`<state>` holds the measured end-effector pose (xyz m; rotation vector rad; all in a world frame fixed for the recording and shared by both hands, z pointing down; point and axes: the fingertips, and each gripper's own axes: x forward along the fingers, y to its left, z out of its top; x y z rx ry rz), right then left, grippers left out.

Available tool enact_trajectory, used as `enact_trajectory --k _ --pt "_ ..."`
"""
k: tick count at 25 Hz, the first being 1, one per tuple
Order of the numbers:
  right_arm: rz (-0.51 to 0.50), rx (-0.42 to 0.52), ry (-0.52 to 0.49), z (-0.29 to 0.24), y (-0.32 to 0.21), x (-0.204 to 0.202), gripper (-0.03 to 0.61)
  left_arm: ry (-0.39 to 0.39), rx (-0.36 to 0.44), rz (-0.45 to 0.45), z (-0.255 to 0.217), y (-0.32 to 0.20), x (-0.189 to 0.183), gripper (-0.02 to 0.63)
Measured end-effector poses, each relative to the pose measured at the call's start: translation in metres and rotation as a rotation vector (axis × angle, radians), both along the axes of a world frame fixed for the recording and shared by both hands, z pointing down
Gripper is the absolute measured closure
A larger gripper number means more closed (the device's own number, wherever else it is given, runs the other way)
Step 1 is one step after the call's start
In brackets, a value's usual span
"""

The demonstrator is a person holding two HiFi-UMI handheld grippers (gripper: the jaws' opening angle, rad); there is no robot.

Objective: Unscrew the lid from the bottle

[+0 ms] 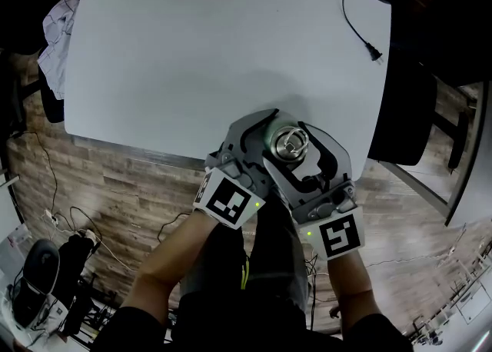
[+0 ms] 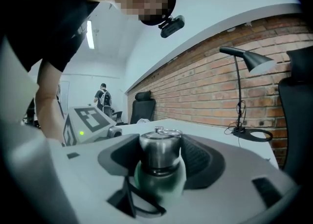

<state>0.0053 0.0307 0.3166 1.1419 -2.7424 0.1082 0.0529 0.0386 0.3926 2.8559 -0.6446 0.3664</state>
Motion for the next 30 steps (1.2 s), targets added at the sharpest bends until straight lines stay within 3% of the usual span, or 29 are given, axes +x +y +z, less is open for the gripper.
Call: enact_trajectory --k 6,10,30 --pt "-0.209 -0.099 -0.057 0.005 0.008 0.001 0.311 -0.019 0.019 0.013 0.001 0.002 0.001 0.245" --pt "-0.298 -0.093 -0.032 0.003 0.009 -0.001 0.311 -0.019 0.02 0.017 0.002 0.003 0.001 0.245" --pt "-0.194 -0.097 -0.105 -0.014 0.006 0.021 0.311 -0.024 0.018 0.026 0.003 0.003 0.001 0.245"
